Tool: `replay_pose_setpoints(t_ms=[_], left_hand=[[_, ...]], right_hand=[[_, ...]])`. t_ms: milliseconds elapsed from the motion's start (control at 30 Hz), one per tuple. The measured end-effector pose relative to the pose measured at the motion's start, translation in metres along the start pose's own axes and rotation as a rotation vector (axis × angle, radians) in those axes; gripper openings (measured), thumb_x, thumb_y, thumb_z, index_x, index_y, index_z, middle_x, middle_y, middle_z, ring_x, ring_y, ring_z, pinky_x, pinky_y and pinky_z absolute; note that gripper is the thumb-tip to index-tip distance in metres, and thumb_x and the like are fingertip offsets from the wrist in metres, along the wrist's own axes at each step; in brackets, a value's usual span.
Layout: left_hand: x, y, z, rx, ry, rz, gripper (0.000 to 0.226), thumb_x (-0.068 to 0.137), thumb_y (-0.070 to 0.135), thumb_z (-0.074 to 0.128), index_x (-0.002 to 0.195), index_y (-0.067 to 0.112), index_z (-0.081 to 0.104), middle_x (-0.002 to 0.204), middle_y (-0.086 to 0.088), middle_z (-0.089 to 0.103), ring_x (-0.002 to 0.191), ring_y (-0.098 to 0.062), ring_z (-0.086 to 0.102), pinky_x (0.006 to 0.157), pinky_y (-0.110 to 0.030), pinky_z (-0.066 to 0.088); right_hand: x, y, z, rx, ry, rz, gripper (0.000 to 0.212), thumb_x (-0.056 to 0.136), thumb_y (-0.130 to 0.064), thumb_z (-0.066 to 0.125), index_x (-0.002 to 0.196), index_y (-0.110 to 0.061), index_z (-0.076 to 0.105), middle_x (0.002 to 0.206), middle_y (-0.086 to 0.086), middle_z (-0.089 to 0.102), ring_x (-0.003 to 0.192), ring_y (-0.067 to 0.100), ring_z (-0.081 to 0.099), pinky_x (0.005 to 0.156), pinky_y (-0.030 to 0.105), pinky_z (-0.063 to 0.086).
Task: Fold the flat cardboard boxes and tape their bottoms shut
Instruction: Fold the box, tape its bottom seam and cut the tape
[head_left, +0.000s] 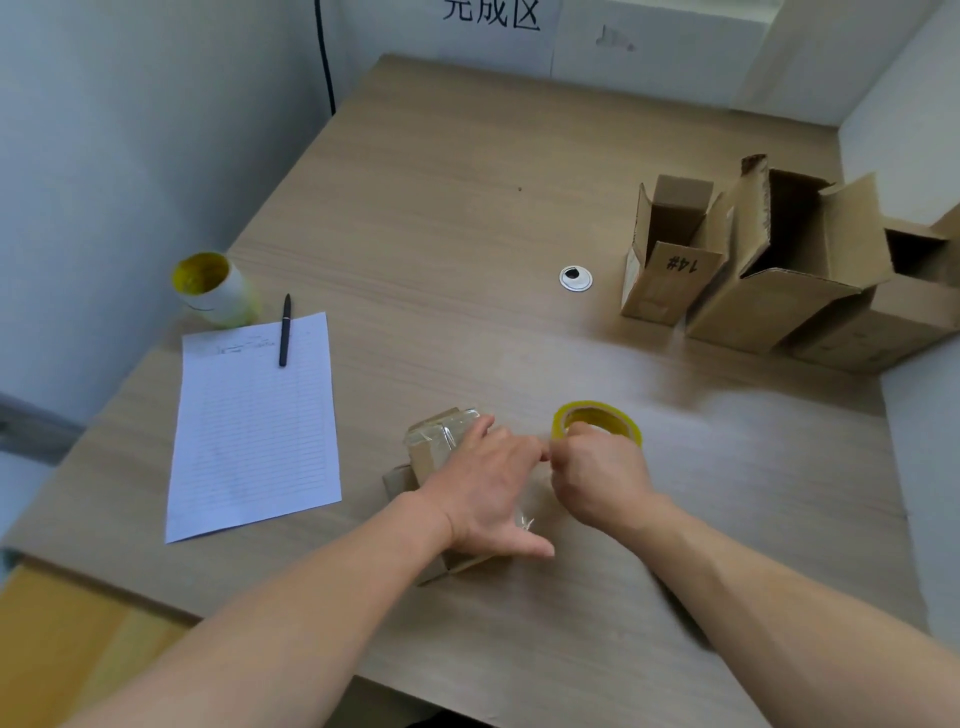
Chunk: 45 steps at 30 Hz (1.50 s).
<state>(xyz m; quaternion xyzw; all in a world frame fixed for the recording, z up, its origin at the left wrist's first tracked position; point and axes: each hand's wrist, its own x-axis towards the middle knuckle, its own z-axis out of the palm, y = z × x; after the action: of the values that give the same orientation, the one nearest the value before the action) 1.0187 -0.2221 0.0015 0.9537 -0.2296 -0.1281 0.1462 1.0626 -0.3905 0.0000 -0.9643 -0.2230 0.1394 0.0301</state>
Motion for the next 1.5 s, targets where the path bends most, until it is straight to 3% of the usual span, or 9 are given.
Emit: replay_pose_setpoints(t_ms=[367,567,767,900,1000,1133,1267,1400,1500], left_hand=[[0.012,0.013,0.008,0.070,0.069,-0.153,0.036,0.081,0.013,0.048,0.114,0.024,0.045,0.109,-0.001,0.063,0.110,-0.026,0.047,0.116,-0.038,0.011],[0.007,-0.001,0.008,-0.504,0.465,-0.136,0.021,0.083,0.014,0.054,0.103,0.012,0.060,0.099,0.001,0.060,0.097,-0.019,0.053,0.090,-0.029,0.039],[-0.036,0.001,-0.003,-0.412,0.926,-0.288,0.038,0.093,0.038,0.050,0.118,0.011,0.058,0.135,-0.008,0.054,0.138,-0.025,0.039,0.115,-0.035,0.028],[-0.073,0.011,0.035,-0.562,0.872,-0.566,0.068,0.092,0.053,0.041,0.144,0.009,0.039,0.158,-0.012,0.024,0.149,-0.015,0.015,0.119,-0.033,0.018],[-0.075,0.025,0.057,-0.740,0.754,-0.667,0.085,0.089,0.062,0.033,0.155,0.011,0.019,0.165,-0.009,0.007,0.147,0.001,-0.004,0.117,-0.013,0.002],[-0.073,0.016,0.067,-0.756,0.712,-0.728,0.071,0.094,0.043,0.039,0.156,0.016,0.017,0.165,-0.007,0.014,0.146,0.001,0.000,0.110,-0.002,-0.002],[-0.078,0.006,0.067,-0.733,0.651,-0.687,0.070,0.093,0.039,0.040,0.157,0.018,0.018,0.164,-0.001,0.014,0.146,0.002,0.001,0.109,-0.001,-0.002],[-0.077,0.001,0.065,-0.832,0.708,-0.682,0.062,0.091,0.034,0.048,0.150,0.029,0.028,0.158,0.006,0.029,0.147,0.001,0.016,0.116,-0.010,0.011],[-0.073,0.008,0.058,-1.018,0.797,-0.679,0.056,0.095,0.024,0.053,0.145,0.035,0.030,0.153,0.014,0.033,0.137,0.017,0.025,0.109,-0.006,0.023]], right_hand=[[-0.005,-0.007,-0.006,0.638,0.239,0.616,0.012,0.084,-0.021,0.059,0.073,-0.021,0.065,0.090,0.003,0.067,0.094,0.030,0.060,0.069,0.030,0.041],[-0.017,-0.030,0.005,1.020,0.384,0.780,0.013,0.084,-0.017,0.063,0.074,-0.025,0.064,0.092,-0.004,0.070,0.088,0.023,0.064,0.079,0.031,0.048],[-0.009,-0.069,0.011,1.060,0.444,0.743,0.008,0.089,-0.022,0.060,0.083,-0.027,0.064,0.095,0.001,0.070,0.091,0.024,0.063,0.084,0.034,0.050],[-0.001,-0.091,0.020,1.040,0.426,0.726,0.009,0.090,-0.023,0.059,0.083,-0.027,0.062,0.097,0.001,0.069,0.093,0.024,0.062,0.080,0.030,0.045],[-0.003,-0.102,0.036,1.020,0.405,0.716,0.008,0.091,-0.026,0.058,0.084,-0.026,0.062,0.095,0.000,0.069,0.092,0.024,0.061,0.080,0.033,0.045],[-0.009,-0.104,0.041,1.005,0.426,0.667,0.014,0.094,-0.031,0.058,0.083,-0.021,0.060,0.082,-0.003,0.065,0.082,0.022,0.060,0.070,0.029,0.037],[-0.007,-0.089,0.031,1.068,0.414,0.592,0.013,0.096,-0.026,0.058,0.086,-0.018,0.061,0.073,-0.007,0.061,0.056,-0.004,0.062,0.063,0.019,0.045],[-0.005,-0.079,0.034,1.090,0.373,0.624,0.015,0.096,-0.032,0.055,0.084,-0.024,0.058,0.066,-0.007,0.062,0.057,0.015,0.068,0.071,0.039,0.055],[-0.004,-0.091,0.037,1.096,0.399,0.687,0.013,0.097,-0.030,0.052,0.087,-0.022,0.055,0.072,-0.006,0.063,0.073,0.021,0.065,0.074,0.037,0.047]])
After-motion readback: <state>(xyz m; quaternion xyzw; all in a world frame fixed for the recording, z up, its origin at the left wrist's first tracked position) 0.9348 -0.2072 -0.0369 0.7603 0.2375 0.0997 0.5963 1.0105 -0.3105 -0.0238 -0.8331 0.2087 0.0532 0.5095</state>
